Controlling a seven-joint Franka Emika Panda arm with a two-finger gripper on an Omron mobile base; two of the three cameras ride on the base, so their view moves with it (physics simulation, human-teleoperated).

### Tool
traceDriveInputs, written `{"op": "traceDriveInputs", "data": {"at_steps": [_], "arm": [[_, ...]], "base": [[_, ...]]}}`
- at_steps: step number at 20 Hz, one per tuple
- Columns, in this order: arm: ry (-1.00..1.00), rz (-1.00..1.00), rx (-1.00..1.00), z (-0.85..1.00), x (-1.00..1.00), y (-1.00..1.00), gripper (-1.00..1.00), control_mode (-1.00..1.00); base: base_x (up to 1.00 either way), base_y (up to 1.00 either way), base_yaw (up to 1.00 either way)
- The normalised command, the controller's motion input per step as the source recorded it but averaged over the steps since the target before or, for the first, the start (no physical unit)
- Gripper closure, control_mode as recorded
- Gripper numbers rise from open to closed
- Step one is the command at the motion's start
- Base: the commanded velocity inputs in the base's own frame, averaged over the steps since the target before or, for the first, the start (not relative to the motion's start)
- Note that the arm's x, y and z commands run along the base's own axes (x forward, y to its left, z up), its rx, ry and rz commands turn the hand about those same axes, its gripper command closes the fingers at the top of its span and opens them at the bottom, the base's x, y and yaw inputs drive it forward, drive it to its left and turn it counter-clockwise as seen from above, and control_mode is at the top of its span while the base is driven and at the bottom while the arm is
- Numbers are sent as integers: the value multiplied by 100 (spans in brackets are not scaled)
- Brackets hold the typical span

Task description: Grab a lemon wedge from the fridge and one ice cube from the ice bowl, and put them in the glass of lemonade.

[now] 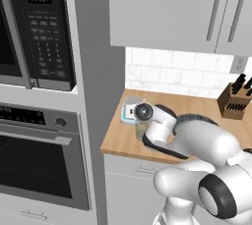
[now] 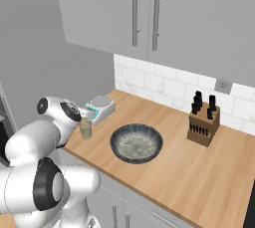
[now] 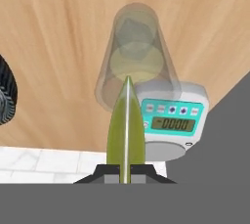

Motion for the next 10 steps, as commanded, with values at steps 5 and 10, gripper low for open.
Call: {"op": "traceDriveInputs", "data": {"at_steps": [5,10], "arm": [[0,-9,2,-1,0,0,100,-100],[0,-11,2,0,2,4,100,-100]], "base": [[0,0,0],[0,0,0]]}}
